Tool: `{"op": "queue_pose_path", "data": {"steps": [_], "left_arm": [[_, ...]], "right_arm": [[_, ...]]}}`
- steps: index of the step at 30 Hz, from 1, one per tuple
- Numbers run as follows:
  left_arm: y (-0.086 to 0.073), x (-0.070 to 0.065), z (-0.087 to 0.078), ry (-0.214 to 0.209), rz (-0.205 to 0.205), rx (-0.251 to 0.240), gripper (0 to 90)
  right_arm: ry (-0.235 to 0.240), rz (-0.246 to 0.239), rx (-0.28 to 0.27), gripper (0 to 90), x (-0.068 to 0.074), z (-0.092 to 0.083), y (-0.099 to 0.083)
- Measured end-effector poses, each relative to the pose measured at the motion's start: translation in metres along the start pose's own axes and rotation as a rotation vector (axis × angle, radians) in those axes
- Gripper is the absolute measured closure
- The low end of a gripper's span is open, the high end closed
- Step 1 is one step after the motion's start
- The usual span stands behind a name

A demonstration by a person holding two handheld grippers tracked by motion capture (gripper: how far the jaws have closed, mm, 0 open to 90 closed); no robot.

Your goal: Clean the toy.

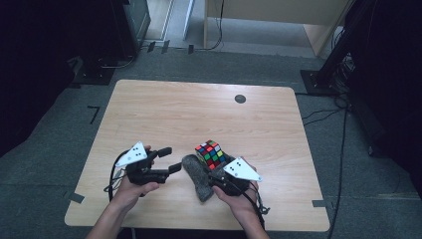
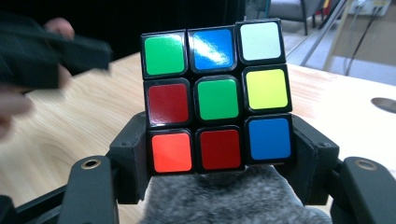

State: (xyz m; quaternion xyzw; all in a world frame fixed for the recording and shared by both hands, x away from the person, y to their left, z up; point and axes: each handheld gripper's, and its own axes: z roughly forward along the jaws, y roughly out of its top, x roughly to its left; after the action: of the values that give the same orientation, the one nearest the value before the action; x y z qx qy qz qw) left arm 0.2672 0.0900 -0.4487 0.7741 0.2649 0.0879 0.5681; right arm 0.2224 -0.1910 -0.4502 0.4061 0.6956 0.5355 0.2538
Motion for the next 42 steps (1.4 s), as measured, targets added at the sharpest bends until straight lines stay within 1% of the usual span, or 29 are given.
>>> {"op": "queue_pose_path", "data": {"steps": [1,3,4,6,8,9,10,12,13,15,18,19,24,26,28,30,31,32,33,34,36,38,39,40,41,42], "left_arm": [[-0.002,-0.004,0.004,0.024,0.047,0.033,28.5],[-0.005,-0.012,0.01,0.056,0.121,0.076,28.0],[-0.006,-0.015,0.012,0.059,0.144,0.087,27.4],[-0.008,-0.02,0.015,0.056,0.177,0.101,26.4],[-0.009,-0.024,0.017,0.058,0.21,0.109,23.7],[-0.01,-0.026,0.018,0.066,0.228,0.111,22.8],[-0.01,-0.028,0.019,0.081,0.257,0.114,21.6],[-0.012,-0.033,0.02,0.103,0.3,0.106,20.0],[-0.012,-0.035,0.021,0.115,0.323,0.1,19.4],[-0.012,-0.039,0.022,0.122,0.345,0.087,19.3],[-0.014,-0.044,0.024,0.142,0.383,0.082,19.3],[-0.014,-0.046,0.024,0.142,0.391,0.077,19.4],[-0.014,-0.052,0.025,0.152,0.411,0.052,23.4],[-0.015,-0.053,0.026,0.165,0.424,0.05,25.9],[-0.015,-0.053,0.025,0.169,0.427,0.043,28.8],[-0.016,-0.053,0.025,0.172,0.428,0.043,29.7],[-0.016,-0.053,0.025,0.174,0.436,0.036,31.2],[-0.016,-0.053,0.025,0.177,0.434,0.035,33.1],[-0.016,-0.052,0.025,0.169,0.421,0.035,33.2],[-0.017,-0.051,0.025,0.162,0.408,0.034,33.4],[-0.017,-0.045,0.023,0.165,0.382,0.037,33.6],[-0.016,-0.038,0.019,0.156,0.335,0.03,33.7],[-0.015,-0.034,0.017,0.161,0.319,0.024,33.8],[-0.014,-0.031,0.015,0.16,0.297,0.017,33.8],[-0.013,-0.027,0.013,0.157,0.28,0.01,33.8],[-0.013,-0.025,0.011,0.158,0.263,0.002,33.8]], "right_arm": [[0.015,0.016,0.003,34.3,0.001,-0.001,0.002],[0.043,0.042,0.015,34.3,0.003,-0.002,0.004],[0.059,0.048,0.022,34.3,0.004,-0.002,0.005],[0.102,0.078,0.055,34.2,0.007,-0.002,0.007],[0.141,0.109,0.091,34.2,0.009,-0.001,0.009],[0.148,0.121,0.102,34.2,0.01,-0.001,0.01],[0.156,0.134,0.111,34.2,0.011,-0.001,0.011],[0.179,0.166,0.125,34.3,0.012,-0.001,0.012],[0.185,0.172,0.131,34.3,0.013,0.0,0.012],[0.189,0.178,0.141,34.3,0.016,0.001,0.012],[0.205,0.191,0.15,34.3,0.019,0.002,0.012],[0.205,0.193,0.153,34.4,0.021,0.002,0.012],[0.201,0.193,0.165,34.4,0.024,0.003,0.011],[0.208,0.203,0.176,34.4,0.025,0.005,0.011],[0.214,0.207,0.184,34.4,0.026,0.006,0.01],[0.219,0.219,0.185,34.3,0.026,0.006,0.01],[0.221,0.232,0.188,34.3,0.025,0.007,0.01],[0.226,0.242,0.189,34.0,0.024,0.008,0.01],[0.231,0.241,0.188,32.7,0.023,0.008,0.011],[0.242,0.233,0.181,28.6,0.021,0.009,0.011],[0.269,0.218,0.152,23.1,0.018,0.007,0.014],[0.321,0.216,0.097,23.7,0.012,0.001,0.019],[0.337,0.215,0.066,25.6,0.009,-0.003,0.022],[0.338,0.216,0.036,26.5,0.005,-0.006,0.024],[0.328,0.216,0.014,27.2,0.002,-0.008,0.025],[0.31,0.207,0.006,27.4,-0.001,-0.009,0.024]]}}
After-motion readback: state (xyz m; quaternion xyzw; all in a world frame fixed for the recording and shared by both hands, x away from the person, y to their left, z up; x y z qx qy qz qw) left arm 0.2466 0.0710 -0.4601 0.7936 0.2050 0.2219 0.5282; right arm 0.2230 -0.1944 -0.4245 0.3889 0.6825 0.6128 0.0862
